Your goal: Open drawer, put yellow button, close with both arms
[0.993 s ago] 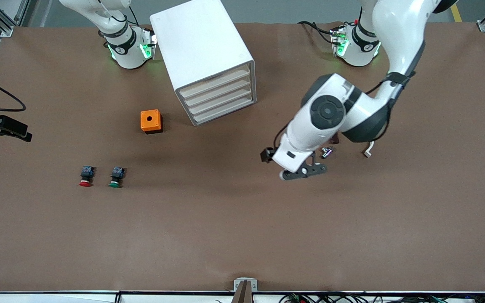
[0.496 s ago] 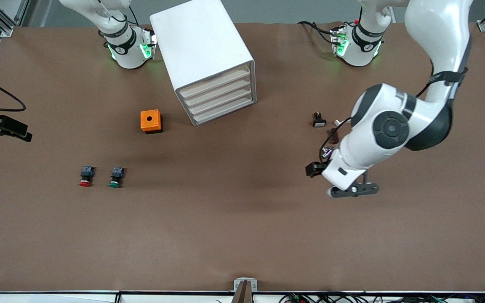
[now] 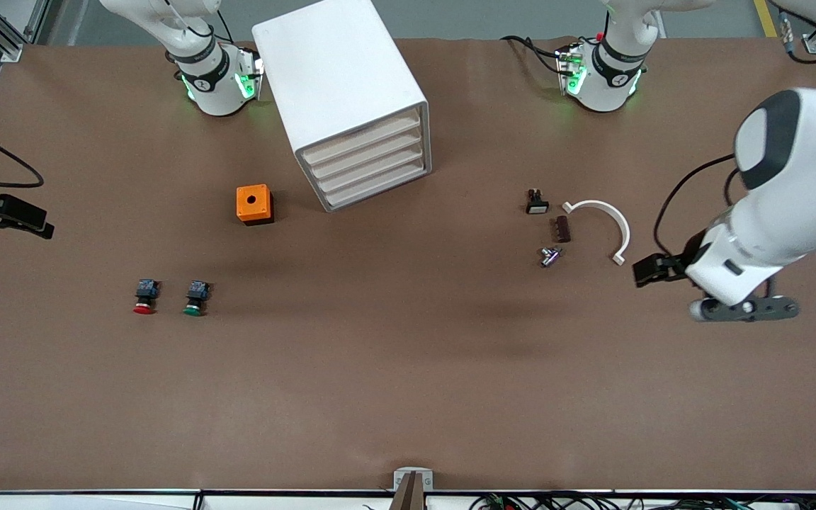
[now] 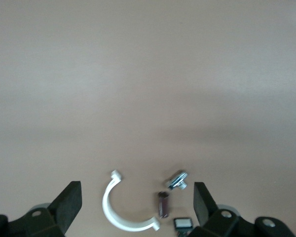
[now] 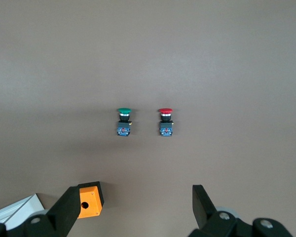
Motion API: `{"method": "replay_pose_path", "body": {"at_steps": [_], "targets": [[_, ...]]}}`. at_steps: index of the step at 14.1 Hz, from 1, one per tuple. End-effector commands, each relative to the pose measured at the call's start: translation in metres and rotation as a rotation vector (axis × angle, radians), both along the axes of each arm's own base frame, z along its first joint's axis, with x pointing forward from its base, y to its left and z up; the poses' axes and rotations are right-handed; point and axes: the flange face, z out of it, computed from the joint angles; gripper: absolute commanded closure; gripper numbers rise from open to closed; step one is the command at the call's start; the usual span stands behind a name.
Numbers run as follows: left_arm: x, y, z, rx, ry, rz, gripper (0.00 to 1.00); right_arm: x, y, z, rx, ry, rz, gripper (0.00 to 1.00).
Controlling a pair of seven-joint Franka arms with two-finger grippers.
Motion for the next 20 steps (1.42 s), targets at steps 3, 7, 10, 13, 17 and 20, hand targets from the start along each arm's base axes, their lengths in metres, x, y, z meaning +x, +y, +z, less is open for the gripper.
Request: {"method": "replay_pose_path", "body": {"at_steps": [3,7,10,13,17,20], "targets": [[-0.049,0.035,0.049,0.013,-0.003,0.043,0.0,-0.001,-0.004,0.005,-0.017,-0.003,-0.001,0.0],[-0.084,0.051,0.08,0.019,-0.017,0.086,0.0,-0.001,-0.004,0.005,-0.017,-0.003,-0.002,0.0],[-0.09,0.05,0.089,0.018,-0.031,0.09,0.0,0.0,-0.004,0.011,-0.014,-0.017,-0.004,0.0],[-0.09,0.04,0.087,0.02,-0.022,0.071,0.0,0.001,-0.003,0.013,-0.012,-0.022,-0.002,0.0],[-0.09,0.043,0.088,0.021,-0.025,0.059,0.0,0.001,-0.003,0.012,-0.011,-0.021,-0.001,0.0],[-0.089,0.041,0.09,0.02,-0.031,0.054,0.0,0.001,-0.004,0.012,-0.018,-0.02,-0.002,0.0]]}}
